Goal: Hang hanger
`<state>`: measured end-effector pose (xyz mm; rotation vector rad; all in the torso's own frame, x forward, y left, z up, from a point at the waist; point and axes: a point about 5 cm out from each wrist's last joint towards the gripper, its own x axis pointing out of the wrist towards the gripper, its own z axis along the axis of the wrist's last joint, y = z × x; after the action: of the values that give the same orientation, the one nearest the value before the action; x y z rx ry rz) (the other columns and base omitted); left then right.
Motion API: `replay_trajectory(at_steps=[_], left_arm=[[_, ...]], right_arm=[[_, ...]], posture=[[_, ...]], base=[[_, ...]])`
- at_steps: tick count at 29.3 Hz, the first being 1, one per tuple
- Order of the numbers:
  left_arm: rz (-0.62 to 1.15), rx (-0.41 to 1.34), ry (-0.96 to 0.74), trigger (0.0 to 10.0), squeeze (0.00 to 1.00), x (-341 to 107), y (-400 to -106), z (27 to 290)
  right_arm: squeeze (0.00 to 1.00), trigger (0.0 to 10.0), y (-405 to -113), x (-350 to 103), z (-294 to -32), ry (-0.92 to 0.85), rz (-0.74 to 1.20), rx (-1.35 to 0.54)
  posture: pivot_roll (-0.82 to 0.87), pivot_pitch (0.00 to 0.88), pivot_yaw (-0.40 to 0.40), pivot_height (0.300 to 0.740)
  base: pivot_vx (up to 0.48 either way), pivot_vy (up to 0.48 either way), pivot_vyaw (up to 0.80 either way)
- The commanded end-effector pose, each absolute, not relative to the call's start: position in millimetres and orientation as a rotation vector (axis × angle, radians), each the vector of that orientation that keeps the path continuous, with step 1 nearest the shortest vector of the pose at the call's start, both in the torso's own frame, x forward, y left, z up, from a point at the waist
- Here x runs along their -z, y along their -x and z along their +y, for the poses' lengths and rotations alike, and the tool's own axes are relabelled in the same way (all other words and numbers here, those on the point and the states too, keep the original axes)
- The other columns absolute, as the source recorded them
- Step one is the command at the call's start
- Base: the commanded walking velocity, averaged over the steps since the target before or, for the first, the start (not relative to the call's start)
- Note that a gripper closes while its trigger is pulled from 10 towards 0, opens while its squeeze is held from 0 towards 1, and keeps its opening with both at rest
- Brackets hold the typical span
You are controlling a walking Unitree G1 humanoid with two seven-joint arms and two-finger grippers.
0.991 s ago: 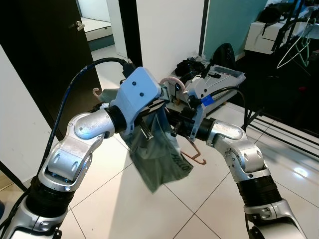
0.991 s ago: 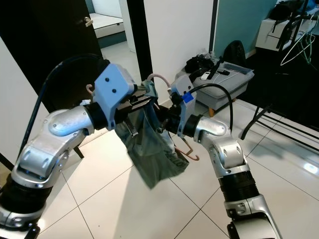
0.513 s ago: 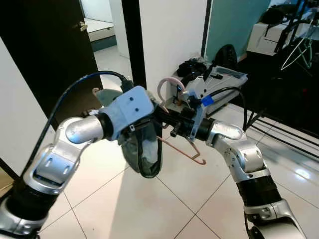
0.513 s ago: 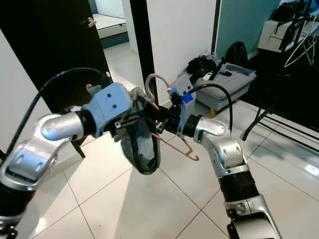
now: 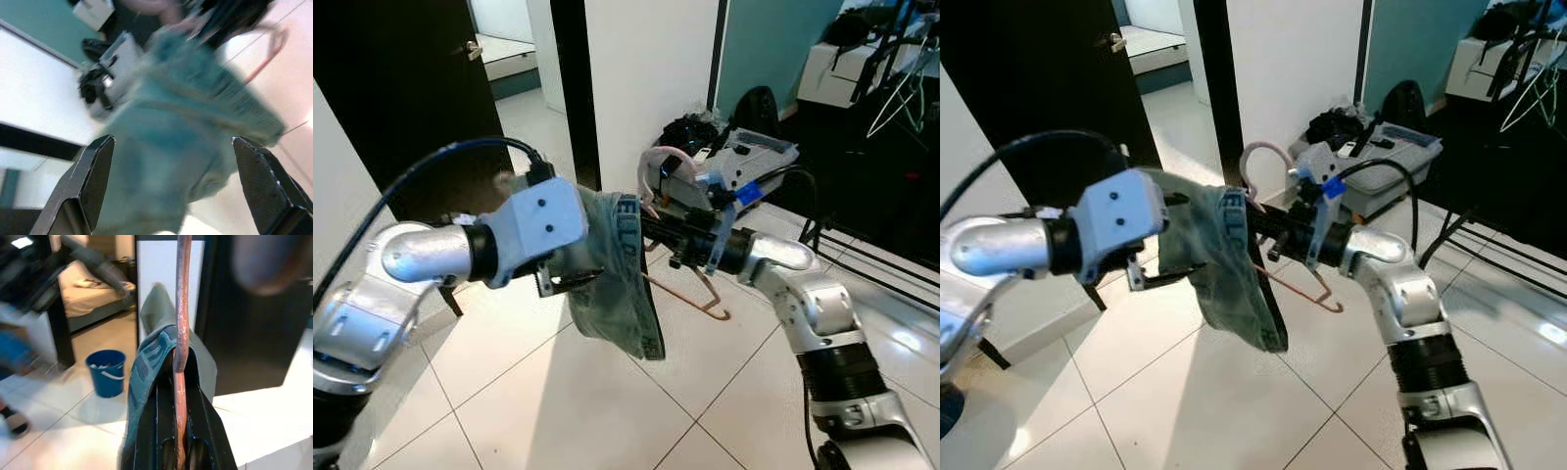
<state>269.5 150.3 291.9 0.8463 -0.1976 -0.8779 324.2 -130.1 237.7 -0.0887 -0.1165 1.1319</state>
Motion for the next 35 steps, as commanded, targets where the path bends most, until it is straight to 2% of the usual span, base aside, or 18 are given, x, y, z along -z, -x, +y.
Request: replay_trajectory(at_steps=[1,2,3,4,7,8,9,13,16,19,26,35], left_arm=[[-0.193,0.840,-0.883,10.0,1.00,-298,-272,159],[-0.193,0.840,-0.883,10.0,1.00,-298,-272,159],[-0.216,0.811,-0.887,10.0,1.00,-305,-275,163],[-0.219,0.815,-0.882,10.0,1.00,-307,-275,163],[-0.210,0.839,-0.876,10.0,0.95,-308,-273,162],[-0.190,0.876,-0.868,10.0,0.31,-307,-272,162],[-0.168,0.907,-0.865,10.0,0.01,-305,-270,161],[-0.073,0.997,-0.871,10.0,0.00,-296,-267,162],[0.137,1.162,-0.868,10.0,0.00,-275,-258,168],[0.215,1.205,-0.893,10.0,0.00,-268,-256,173],[0.260,1.213,-0.897,10.0,0.00,-262,-262,176],[0.247,1.203,-0.875,10.0,0.00,-257,-268,166]], right_arm=[[0.00,0.0,-317,-241,-130,0.084,-0.131,-1.207],[0.00,0.0,-317,-241,-130,0.084,-0.131,-1.207],[0.00,0.0,-306,-236,-137,0.142,-0.069,-1.314],[0.00,0.0,-303,-234,-138,0.162,-0.046,-1.344],[0.00,0.0,-301,-232,-139,0.188,-0.030,-1.360],[0.00,0.0,-300,-230,-140,0.221,-0.015,-1.363],[0.00,0.0,-300,-228,-141,0.251,-0.001,-1.364],[0.00,0.0,-299,-223,-140,0.322,0.031,-1.386],[0.00,0.0,-298,-221,-137,0.380,0.051,-1.417],[0.00,0.0,-298,-221,-136,0.392,0.053,-1.429],[0.00,0.0,-296,-223,-133,0.408,0.047,-1.455],[0.00,0.0,-291,-228,-122,0.408,0.008,-1.498]], posture=[[-0.03,0.000,0.054,0.731],[-0.03,0.000,0.054,0.731],[-0.03,0.000,0.054,0.731],[-0.03,0.000,0.054,0.731],[-0.03,0.000,0.056,0.731],[-0.03,0.000,0.056,0.731],[-0.04,0.000,0.059,0.731],[-0.03,0.000,0.066,0.731],[-0.03,0.000,0.072,0.731],[-0.03,0.000,0.072,0.731],[-0.03,0.000,0.072,0.731],[-0.05,0.000,0.088,0.731]], base=[[0.000,0.000,0.00],[0.000,0.000,0.00],[0.000,0.000,0.00],[0.000,0.000,0.00],[0.000,0.000,0.00],[0.000,0.000,0.00],[0.000,0.000,0.00],[0.000,0.000,0.00],[0.000,0.000,0.00],[0.000,0.000,0.00],[0.000,0.000,0.00],[0.000,0.000,0.00]])
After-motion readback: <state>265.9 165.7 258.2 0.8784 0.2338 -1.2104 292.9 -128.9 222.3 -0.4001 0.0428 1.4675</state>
